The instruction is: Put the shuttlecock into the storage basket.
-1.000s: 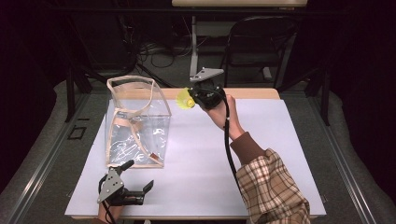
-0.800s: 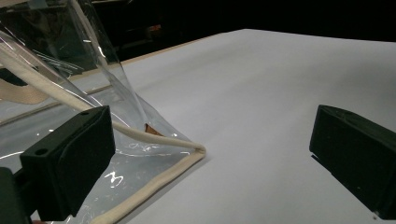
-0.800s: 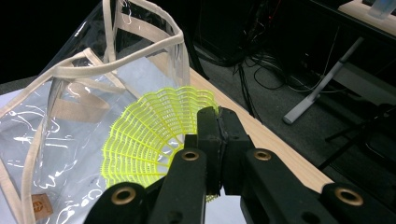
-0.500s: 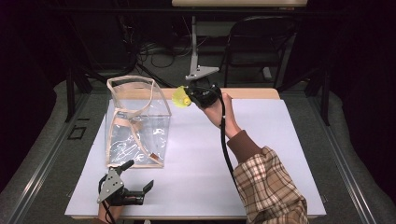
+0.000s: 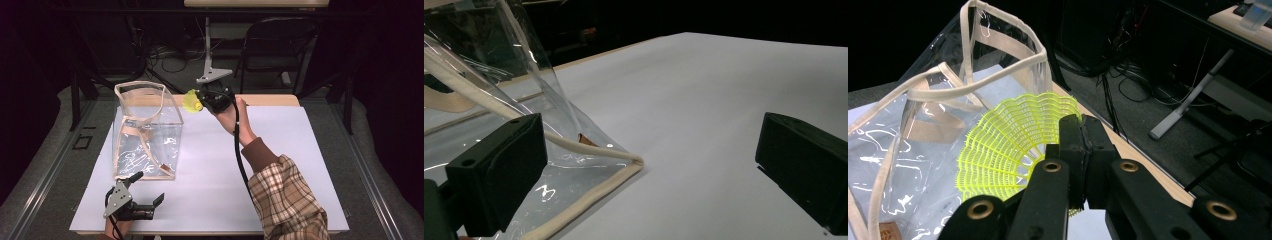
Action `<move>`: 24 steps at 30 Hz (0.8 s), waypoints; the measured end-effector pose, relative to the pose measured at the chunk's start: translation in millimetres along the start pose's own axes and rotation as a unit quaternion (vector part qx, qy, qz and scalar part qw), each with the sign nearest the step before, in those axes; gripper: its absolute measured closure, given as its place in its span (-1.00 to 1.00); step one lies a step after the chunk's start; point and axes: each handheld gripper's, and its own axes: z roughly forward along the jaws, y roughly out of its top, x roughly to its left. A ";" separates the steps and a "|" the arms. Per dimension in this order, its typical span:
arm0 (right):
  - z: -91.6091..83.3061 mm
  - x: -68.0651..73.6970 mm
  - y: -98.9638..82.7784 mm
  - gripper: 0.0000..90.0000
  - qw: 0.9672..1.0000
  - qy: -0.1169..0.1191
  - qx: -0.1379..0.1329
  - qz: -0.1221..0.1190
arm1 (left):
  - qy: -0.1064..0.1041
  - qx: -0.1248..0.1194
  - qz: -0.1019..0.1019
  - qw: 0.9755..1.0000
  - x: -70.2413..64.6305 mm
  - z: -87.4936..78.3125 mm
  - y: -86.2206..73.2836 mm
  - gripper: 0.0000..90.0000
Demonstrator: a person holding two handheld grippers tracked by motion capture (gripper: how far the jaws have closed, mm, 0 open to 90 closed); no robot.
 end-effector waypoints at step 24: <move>7.1 0.5 2.2 0.98 1.000 -0.002 -0.014 0.004 | -0.002 -0.001 -0.001 1.000 0.0 -0.2 0.0 -1.00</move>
